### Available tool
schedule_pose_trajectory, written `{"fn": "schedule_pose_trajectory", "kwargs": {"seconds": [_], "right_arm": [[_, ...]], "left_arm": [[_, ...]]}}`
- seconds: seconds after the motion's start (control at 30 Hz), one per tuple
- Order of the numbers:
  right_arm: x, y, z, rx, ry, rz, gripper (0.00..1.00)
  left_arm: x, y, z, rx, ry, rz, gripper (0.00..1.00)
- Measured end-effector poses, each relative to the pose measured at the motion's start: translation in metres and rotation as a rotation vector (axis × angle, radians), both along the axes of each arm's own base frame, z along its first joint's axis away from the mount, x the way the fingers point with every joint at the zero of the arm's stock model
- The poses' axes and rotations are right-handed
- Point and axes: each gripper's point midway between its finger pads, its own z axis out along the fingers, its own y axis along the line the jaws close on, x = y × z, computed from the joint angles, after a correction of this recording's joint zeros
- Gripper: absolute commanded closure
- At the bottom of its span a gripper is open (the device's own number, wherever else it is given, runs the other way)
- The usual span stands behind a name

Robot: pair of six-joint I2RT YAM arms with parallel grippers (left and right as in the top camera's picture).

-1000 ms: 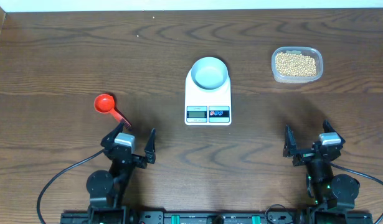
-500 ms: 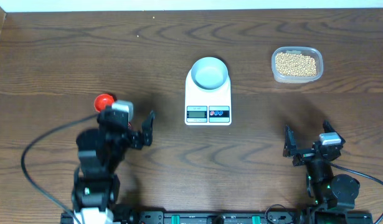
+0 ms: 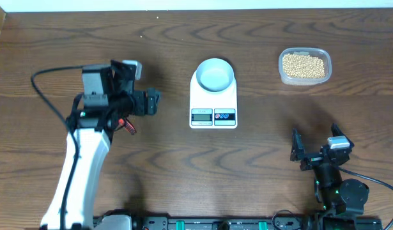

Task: Scoop item into bowl and weigh 50g on scale
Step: 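Reach the left gripper to the red scoop and grasp its bowl rim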

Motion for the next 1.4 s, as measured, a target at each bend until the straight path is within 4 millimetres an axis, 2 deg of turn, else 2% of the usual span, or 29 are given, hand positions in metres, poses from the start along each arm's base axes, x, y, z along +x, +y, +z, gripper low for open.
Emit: {"fn": "schedule_pose_trajectory", "kwargs": {"seconds": [0.1,0.2,0.23,0.27,0.37,0.47,0.53,0.83,0.93,1.07,1.17,1.27,1.4], "right_arm": [[0.000,0.000,0.000,0.000,0.000,0.000,0.01],[0.000,0.000,0.000,0.000,0.000,0.000,0.01],[0.000,0.000,0.000,0.000,0.000,0.000,0.01],[0.000,0.000,0.000,0.000,0.000,0.000,0.01],[0.000,0.000,0.000,0.000,0.000,0.000,0.01],[0.000,0.000,0.000,0.000,0.000,0.000,0.01],[0.000,0.000,0.000,0.000,0.000,0.000,0.01],[0.000,0.000,0.000,0.000,0.000,0.000,0.01],[0.000,0.000,0.000,0.000,0.000,0.000,0.01],[0.000,0.000,0.000,0.000,0.000,0.000,0.01],[0.000,0.000,0.000,0.000,0.000,0.000,0.01],[0.000,0.000,0.000,0.000,0.000,0.000,0.01],[0.000,0.000,0.000,0.000,0.000,0.000,0.01]], "left_arm": [[0.006,0.000,-0.012,0.002,0.023,-0.002,0.08],[0.019,0.008,-0.014,0.027,-0.010,0.026,0.08],[0.025,0.015,-0.013,0.045,-0.030,0.052,0.08],[0.034,0.030,-0.012,0.074,-0.051,0.112,0.08],[0.040,0.064,-0.020,0.094,-0.038,0.234,0.10],[0.038,0.096,-0.035,0.101,0.011,0.336,0.16],[0.034,0.116,-0.048,0.102,0.054,0.403,0.25],[0.022,0.162,-0.074,0.064,0.138,0.567,0.28],[0.018,0.172,-0.082,0.057,0.162,0.602,0.30],[0.015,0.175,-0.100,0.042,0.212,0.623,0.33],[0.011,0.173,-0.120,0.035,0.269,0.624,0.42],[0.007,0.172,-0.139,0.029,0.322,0.625,0.56],[0.005,0.171,-0.149,0.028,0.349,0.624,0.69]]}}
